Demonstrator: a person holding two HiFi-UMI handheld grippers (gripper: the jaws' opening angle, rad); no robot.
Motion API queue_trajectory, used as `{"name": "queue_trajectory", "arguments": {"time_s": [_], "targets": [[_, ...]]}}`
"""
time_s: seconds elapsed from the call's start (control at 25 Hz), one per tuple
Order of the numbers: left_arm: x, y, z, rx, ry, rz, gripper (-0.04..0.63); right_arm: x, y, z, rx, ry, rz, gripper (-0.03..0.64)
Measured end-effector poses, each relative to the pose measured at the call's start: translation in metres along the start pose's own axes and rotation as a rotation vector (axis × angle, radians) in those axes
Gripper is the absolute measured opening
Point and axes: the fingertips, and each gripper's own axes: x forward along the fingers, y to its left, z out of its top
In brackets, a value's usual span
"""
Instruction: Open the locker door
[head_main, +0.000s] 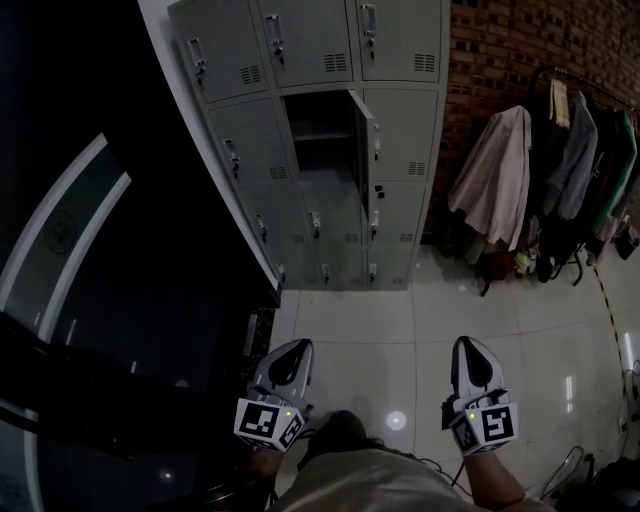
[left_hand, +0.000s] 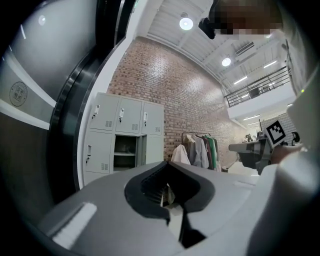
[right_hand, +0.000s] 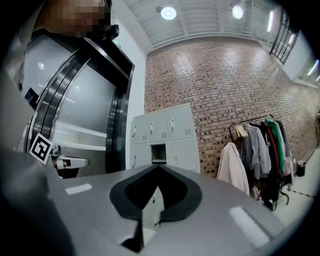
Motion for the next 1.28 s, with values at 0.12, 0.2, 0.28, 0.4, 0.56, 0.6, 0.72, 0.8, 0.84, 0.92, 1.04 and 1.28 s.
{"name": "queue_trajectory", "arguments": {"time_s": [0.12,0.2,0.28,0.4,0.56,0.6,0.72,0.8,0.84,0.92,1.04,1.28], "targets": [[-0.012,-0.011,0.010,-0.004,0.000,-0.019,0.071,-0.019,0.010,0.010,-0.001,0.012,-0.008,0.000],[-0.019,-0.014,0.018,-0.003,0.000,-0.030,0.071,-0.024,0.017,0.027,0.016,-0.056,-0.021,0.000],[-0.024,-0.015,0.028,0.001,-0.007,-0.038,0.071,-0.028,0.026,0.036,0.024,-0.074,-0.022,0.000],[-0.035,-0.017,0.045,0.007,-0.007,-0.048,0.071,-0.035,0.041,0.049,0.032,-0.071,-0.015,0.000],[-0.048,-0.009,0.057,0.023,-0.016,-0.045,0.071,-0.037,0.059,0.060,0.026,-0.078,-0.009,0.000],[-0.051,-0.007,0.055,0.025,-0.014,-0.044,0.071,-0.037,0.062,0.057,0.029,-0.078,-0.011,0.000],[-0.064,-0.005,0.050,0.065,-0.004,-0.043,0.071,-0.046,0.073,0.050,0.040,-0.069,-0.016,0.000],[-0.067,-0.008,0.054,0.067,-0.005,-0.052,0.071,-0.052,0.078,0.051,0.041,-0.056,-0.024,0.000],[-0.067,-0.009,0.056,0.059,-0.008,-0.057,0.071,-0.054,0.078,0.052,0.040,-0.049,-0.028,0.000],[-0.066,-0.010,0.057,0.046,-0.012,-0.067,0.071,-0.054,0.078,0.051,0.040,-0.040,-0.034,0.000],[-0.069,-0.011,0.051,0.031,-0.004,-0.080,0.071,-0.056,0.080,0.049,0.044,-0.043,-0.042,0.000],[-0.070,0.003,0.035,0.014,0.008,-0.079,0.071,-0.046,0.084,0.031,0.057,-0.025,-0.052,0.000]]}}
